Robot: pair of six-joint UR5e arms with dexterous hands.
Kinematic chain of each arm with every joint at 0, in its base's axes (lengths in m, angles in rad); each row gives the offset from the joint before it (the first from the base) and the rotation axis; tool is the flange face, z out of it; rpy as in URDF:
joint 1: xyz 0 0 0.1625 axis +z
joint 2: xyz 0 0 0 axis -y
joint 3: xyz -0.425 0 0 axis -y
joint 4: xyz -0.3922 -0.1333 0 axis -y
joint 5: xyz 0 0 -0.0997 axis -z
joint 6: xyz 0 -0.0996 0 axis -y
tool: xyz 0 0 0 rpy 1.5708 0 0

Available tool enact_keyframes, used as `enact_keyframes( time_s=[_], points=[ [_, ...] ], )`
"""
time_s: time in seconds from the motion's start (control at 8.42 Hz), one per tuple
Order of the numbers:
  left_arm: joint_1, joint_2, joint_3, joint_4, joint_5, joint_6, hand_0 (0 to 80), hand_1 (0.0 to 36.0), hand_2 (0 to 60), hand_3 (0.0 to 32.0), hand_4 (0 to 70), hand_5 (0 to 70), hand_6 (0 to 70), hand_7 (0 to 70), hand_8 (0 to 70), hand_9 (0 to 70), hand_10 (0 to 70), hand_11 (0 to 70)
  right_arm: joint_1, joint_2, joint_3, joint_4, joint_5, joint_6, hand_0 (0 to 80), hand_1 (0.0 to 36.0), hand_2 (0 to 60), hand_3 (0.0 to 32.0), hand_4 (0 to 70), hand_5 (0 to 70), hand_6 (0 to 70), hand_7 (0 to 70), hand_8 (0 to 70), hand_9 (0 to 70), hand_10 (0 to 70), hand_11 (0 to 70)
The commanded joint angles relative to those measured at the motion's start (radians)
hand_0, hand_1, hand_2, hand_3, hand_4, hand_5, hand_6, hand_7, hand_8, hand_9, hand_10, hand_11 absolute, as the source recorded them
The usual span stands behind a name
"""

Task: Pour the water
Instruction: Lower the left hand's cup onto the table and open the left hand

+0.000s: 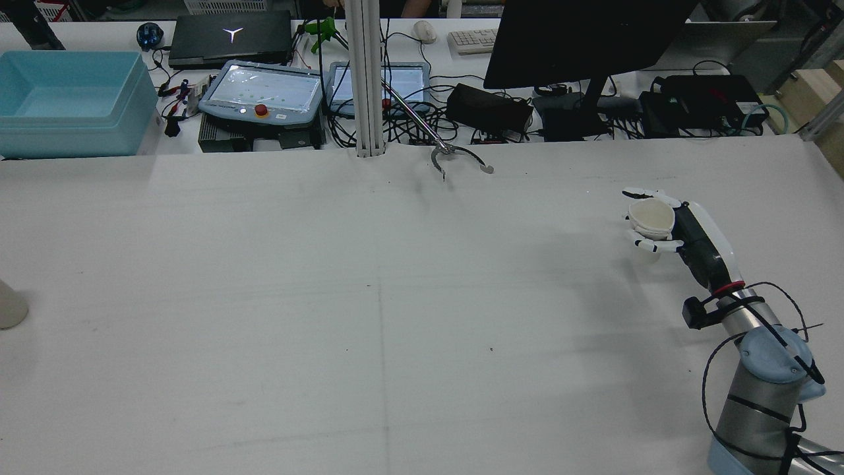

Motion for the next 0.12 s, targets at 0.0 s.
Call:
enact_keyframes(
  time_s=[0.0],
  points=[
    [-0.011,0.028,-0.033,-0.002,0.001,0.000,70.8,13.4,0.0,11.6,3.8,0.0,0.0,0.0,0.0,0.0,2.4,6.1,-0.006,0.018,-0.237,0.177,-0.048,0.061,53.2,22.0,37.2,0.0,30.1,14.2,45.2,42.1,34.8,41.4,0.5,2.1]
  ],
)
